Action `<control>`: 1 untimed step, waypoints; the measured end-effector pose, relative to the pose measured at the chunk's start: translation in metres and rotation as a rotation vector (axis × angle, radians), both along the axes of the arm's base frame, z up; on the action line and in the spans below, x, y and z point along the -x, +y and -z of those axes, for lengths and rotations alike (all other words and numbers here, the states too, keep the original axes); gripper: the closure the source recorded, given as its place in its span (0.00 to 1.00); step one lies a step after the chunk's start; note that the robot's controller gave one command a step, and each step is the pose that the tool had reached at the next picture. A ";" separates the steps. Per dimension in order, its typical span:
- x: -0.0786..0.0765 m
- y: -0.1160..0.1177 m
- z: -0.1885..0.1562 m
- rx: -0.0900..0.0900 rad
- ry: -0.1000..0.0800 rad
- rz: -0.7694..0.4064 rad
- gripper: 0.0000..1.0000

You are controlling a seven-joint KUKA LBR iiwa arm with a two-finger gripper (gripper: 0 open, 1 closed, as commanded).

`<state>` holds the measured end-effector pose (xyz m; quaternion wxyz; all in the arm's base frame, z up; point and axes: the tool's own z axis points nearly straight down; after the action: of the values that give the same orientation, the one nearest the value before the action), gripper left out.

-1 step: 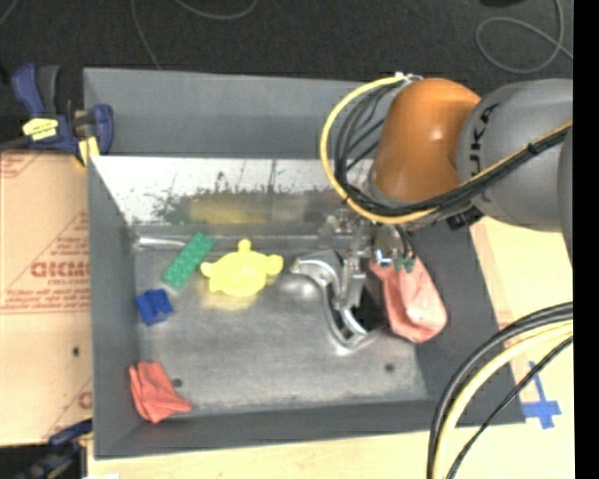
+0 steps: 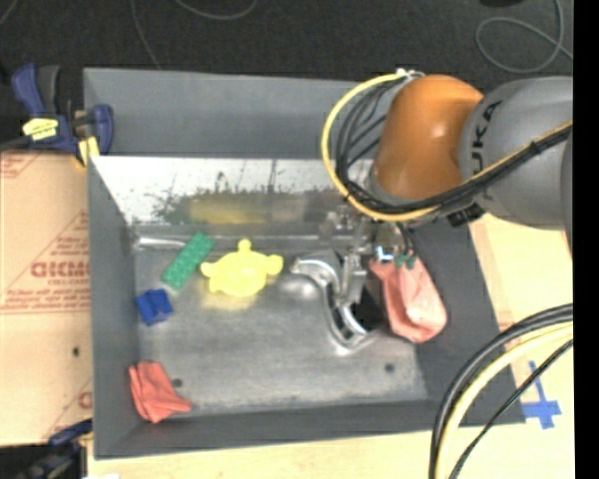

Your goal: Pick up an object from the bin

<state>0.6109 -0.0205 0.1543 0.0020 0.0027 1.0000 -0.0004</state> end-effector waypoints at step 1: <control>0.001 0.003 -0.010 0.001 0.004 -0.142 0.00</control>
Offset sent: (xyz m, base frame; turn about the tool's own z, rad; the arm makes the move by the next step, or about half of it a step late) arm -0.0033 0.0318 -0.0657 -0.6580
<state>0.6098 -0.0174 0.1647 0.0000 -0.0684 0.9977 -0.0008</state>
